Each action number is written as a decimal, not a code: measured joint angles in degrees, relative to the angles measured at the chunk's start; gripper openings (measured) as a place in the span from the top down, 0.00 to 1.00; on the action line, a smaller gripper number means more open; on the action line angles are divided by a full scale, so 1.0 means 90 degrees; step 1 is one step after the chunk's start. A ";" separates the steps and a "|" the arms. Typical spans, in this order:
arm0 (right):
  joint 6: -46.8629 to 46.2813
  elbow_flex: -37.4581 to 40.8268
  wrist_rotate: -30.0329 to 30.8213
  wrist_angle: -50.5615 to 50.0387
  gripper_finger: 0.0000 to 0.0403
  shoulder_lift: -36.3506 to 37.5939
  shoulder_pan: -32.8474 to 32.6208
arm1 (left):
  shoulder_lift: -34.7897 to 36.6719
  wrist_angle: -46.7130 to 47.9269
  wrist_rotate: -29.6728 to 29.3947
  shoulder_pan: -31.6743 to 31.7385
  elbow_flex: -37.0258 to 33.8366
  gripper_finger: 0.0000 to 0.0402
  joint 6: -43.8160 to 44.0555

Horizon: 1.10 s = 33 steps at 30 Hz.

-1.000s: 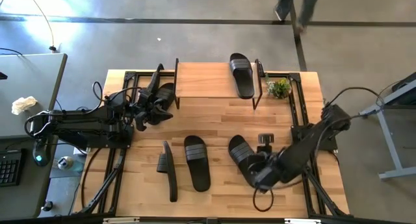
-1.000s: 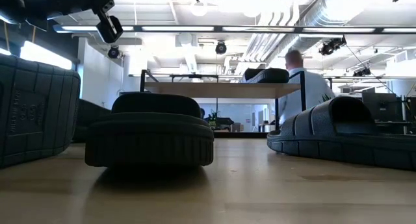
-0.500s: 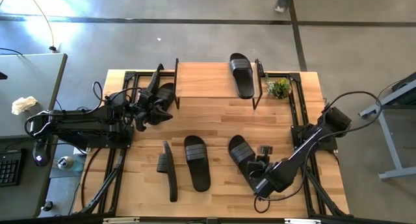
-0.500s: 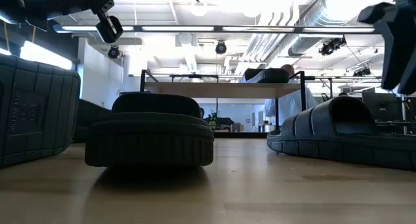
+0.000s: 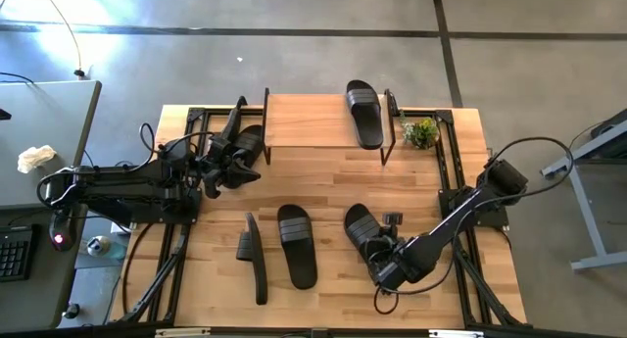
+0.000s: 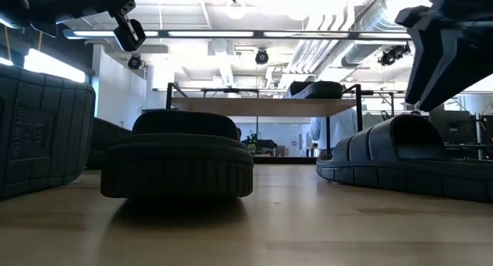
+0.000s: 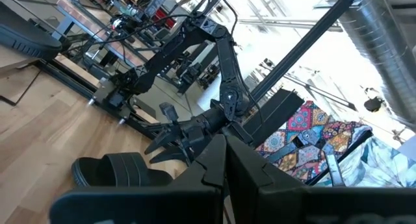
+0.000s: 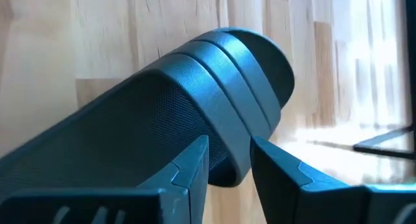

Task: Pick and place slides into the shelf
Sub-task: Put the black slipper on the shelf

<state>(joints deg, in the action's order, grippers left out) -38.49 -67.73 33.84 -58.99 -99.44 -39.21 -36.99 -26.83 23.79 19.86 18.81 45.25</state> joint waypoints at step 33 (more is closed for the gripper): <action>0.1769 0.0343 0.0438 0.1303 0.74 -0.0425 0.0530 | -0.0002 0.0391 -0.0057 0.0000 -0.0002 1.00 0.0001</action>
<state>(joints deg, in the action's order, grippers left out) -22.57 -64.64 37.78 -47.26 -103.26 -34.44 -37.01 -23.31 23.28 19.86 18.79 45.27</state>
